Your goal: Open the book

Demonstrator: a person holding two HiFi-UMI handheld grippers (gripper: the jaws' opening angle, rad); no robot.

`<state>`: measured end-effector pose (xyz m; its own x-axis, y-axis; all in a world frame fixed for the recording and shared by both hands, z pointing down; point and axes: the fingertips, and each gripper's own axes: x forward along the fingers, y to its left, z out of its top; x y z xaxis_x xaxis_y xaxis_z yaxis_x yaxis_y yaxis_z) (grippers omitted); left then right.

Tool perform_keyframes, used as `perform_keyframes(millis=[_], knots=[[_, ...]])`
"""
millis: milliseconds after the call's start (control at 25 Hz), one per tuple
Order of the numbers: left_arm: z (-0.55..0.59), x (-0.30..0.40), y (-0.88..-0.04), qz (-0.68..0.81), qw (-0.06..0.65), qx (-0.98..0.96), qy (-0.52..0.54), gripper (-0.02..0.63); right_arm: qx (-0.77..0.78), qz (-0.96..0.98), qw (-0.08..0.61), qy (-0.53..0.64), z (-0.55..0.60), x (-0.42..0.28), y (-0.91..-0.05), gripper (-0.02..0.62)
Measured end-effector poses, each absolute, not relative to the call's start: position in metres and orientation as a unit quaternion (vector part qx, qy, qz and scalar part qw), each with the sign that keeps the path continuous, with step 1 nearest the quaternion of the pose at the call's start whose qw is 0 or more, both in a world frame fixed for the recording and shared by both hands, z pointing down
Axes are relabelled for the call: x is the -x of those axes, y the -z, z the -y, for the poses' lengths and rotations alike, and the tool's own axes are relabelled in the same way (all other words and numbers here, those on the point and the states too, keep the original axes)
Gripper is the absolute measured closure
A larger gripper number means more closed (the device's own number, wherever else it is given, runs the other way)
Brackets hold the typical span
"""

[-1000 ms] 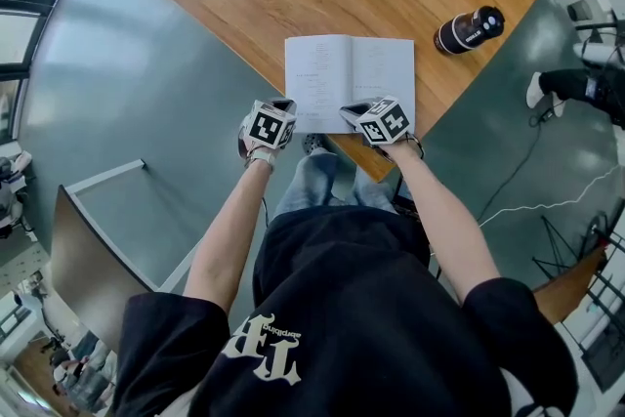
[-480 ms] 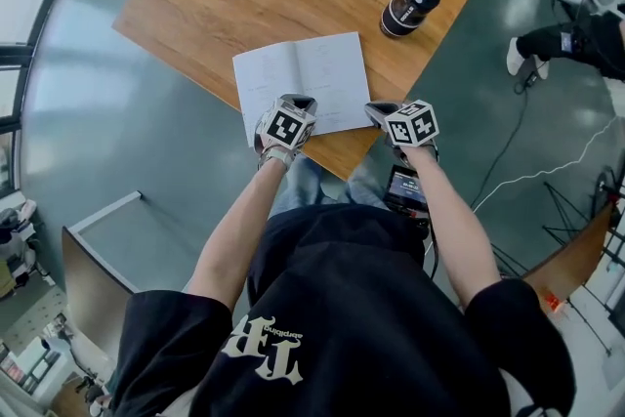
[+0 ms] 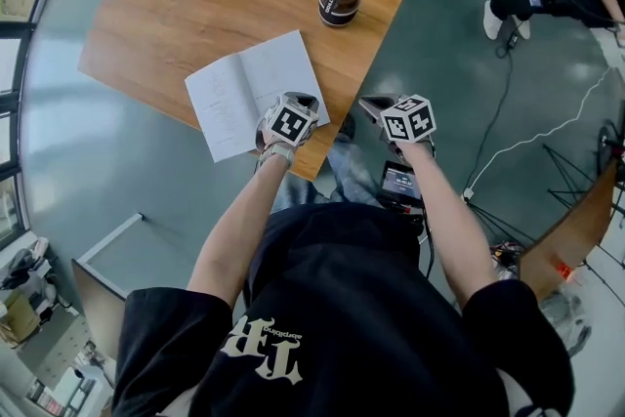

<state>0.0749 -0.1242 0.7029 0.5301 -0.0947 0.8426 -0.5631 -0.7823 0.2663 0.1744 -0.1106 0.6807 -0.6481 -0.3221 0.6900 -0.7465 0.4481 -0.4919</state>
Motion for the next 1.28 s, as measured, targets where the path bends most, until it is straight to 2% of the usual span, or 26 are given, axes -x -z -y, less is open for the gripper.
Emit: perform_keyframes(millis=[440,1280], knots=[[0.120,-0.091,-0.719,0.181,0.250,-0.828,-0.467,0.600,-0.337,0.805,0.249,-0.419,0.104,-0.202,-0.688,0.606],[0.116,-0.026,-0.727,0.215,0.257,-0.817,-0.469,0.600,-0.295,0.824,0.282,-0.392,0.112,-0.148,-0.681,0.606]])
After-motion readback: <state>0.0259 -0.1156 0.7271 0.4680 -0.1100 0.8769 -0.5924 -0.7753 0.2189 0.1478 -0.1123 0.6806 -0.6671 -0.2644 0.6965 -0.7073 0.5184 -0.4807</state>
